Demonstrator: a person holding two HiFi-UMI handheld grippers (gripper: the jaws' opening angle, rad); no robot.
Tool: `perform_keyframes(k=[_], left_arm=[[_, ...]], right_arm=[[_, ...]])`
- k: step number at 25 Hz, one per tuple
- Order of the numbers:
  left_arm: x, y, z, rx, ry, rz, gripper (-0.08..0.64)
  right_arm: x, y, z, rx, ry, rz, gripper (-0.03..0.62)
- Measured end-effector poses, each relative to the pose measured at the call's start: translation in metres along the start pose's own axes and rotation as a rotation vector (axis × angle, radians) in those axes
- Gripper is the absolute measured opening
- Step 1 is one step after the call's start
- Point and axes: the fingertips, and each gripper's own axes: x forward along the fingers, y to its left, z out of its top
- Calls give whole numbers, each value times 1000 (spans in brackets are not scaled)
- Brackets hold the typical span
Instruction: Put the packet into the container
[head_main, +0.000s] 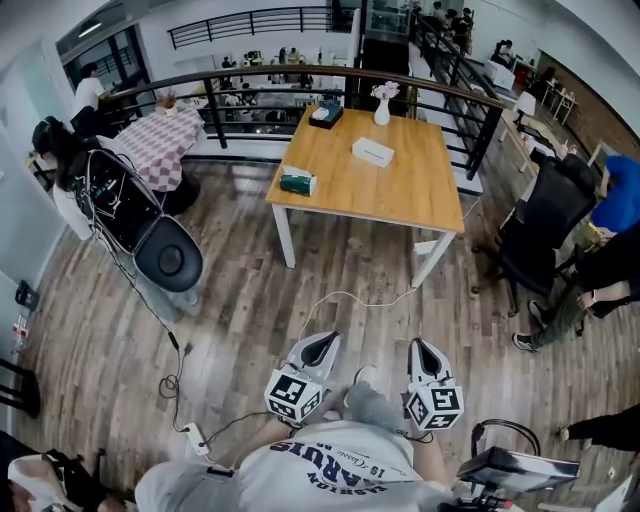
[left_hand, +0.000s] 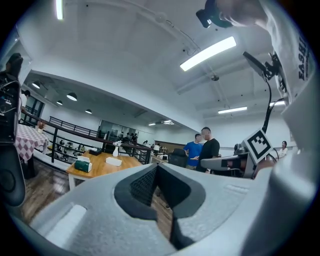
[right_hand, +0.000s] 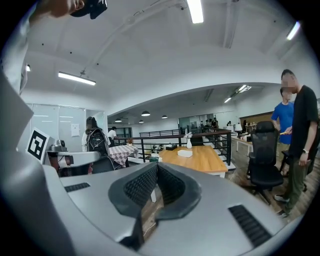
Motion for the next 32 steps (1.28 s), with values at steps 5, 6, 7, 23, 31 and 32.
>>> perform_keyframes(k=[5,6,7,23,31,32], left_arm=[[12,23,-5,-10,8,31,-1],[16,29,-6,-16,13,38,0],[20,34,-8,-19,17,44,0],[173,140,17,22,51,138,0],[253,172,32,21,39,187,0],[258,172,31,21,40,186,0]], right_arm=[[33,-2,-2,5,12,30,9],[40,-4,-2,6,15,35,9],[49,-7,-1,6,17,39,11],[214,-113,42,35,12,64,11],[287,-171,53,57,-5,80,9],[292,-174,52,62,-5,81,9]])
